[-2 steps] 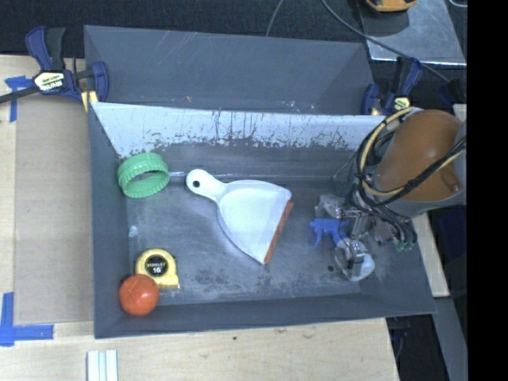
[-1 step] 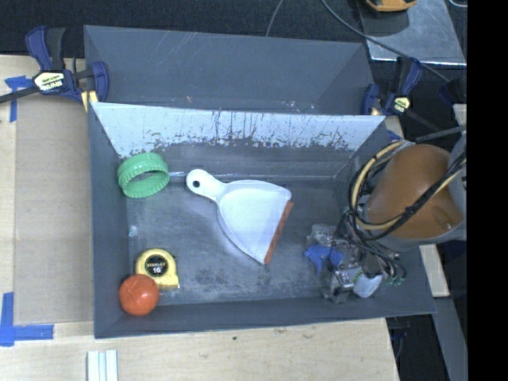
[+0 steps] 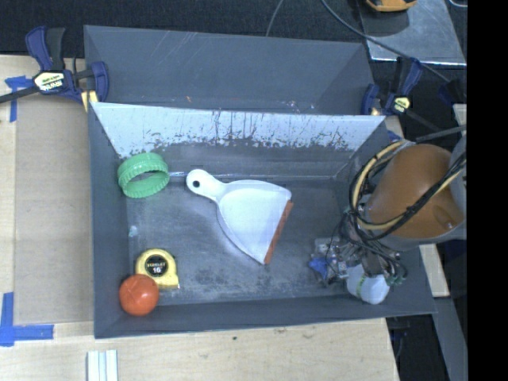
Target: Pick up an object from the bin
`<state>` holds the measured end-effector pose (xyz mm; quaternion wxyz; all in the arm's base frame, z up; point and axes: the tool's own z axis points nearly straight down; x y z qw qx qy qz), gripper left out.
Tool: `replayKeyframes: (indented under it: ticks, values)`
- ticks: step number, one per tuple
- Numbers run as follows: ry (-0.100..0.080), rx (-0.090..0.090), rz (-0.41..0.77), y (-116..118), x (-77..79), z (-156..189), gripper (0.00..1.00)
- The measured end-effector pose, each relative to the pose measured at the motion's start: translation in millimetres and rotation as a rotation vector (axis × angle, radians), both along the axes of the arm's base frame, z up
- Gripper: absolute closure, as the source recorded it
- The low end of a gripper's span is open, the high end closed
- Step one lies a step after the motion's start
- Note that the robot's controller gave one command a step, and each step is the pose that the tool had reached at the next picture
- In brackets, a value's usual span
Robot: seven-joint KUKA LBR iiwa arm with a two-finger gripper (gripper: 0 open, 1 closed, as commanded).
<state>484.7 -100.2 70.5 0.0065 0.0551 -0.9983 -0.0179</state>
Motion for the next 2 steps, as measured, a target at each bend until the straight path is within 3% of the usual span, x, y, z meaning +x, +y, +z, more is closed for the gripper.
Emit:
replayKeyframes:
  ticks: [1,2]
  values:
    - [-0.009,-0.003,-0.018,-36,5.2,53,1.00]
    - [-0.025,-0.004,0.050,-6,36.1,162,1.00]
